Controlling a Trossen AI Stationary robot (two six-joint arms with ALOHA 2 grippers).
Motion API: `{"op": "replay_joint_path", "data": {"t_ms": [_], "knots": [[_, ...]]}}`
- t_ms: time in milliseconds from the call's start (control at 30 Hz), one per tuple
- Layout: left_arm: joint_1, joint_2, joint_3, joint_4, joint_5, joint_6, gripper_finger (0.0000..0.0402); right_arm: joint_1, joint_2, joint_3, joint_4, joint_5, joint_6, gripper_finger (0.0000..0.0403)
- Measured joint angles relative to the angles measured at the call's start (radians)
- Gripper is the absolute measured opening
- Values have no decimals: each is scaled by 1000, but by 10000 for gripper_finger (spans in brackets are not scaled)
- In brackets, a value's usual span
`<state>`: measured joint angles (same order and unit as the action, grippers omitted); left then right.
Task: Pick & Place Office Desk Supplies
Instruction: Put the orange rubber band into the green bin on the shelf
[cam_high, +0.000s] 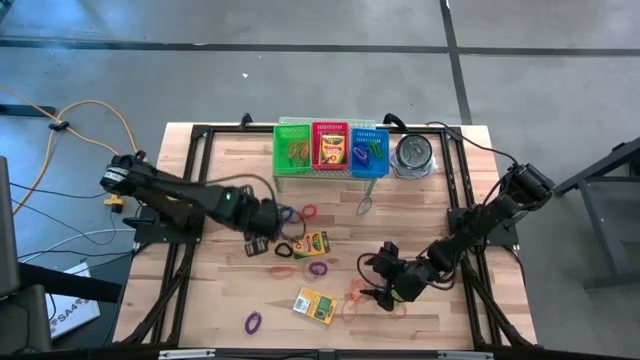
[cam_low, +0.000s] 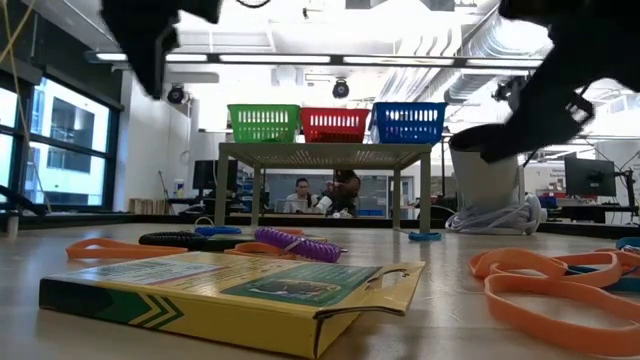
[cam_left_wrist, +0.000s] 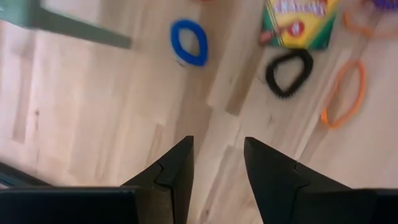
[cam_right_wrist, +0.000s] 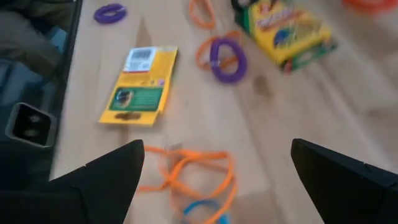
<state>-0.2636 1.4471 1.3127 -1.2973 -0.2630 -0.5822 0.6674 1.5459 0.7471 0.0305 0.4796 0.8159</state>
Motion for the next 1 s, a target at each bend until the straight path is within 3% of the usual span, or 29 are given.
{"op": "replay_joint_path", "data": {"t_ms": [433, 767, 900, 1000], "knots": [[-166, 0, -174, 178, 0, -159, 134, 0, -115, 0, -116, -311, 147, 395], [-199, 0, -175, 270, -4, -149, 134, 8, -125, 0, -349, -535, 487, 395], [-199, 0, -175, 275, -41, -149, 134, 44, -125, 0, -378, -595, 582, 395], [-199, 0, -175, 279, -53, -149, 134, 73, -125, 0, -379, -570, 599, 395]]}}
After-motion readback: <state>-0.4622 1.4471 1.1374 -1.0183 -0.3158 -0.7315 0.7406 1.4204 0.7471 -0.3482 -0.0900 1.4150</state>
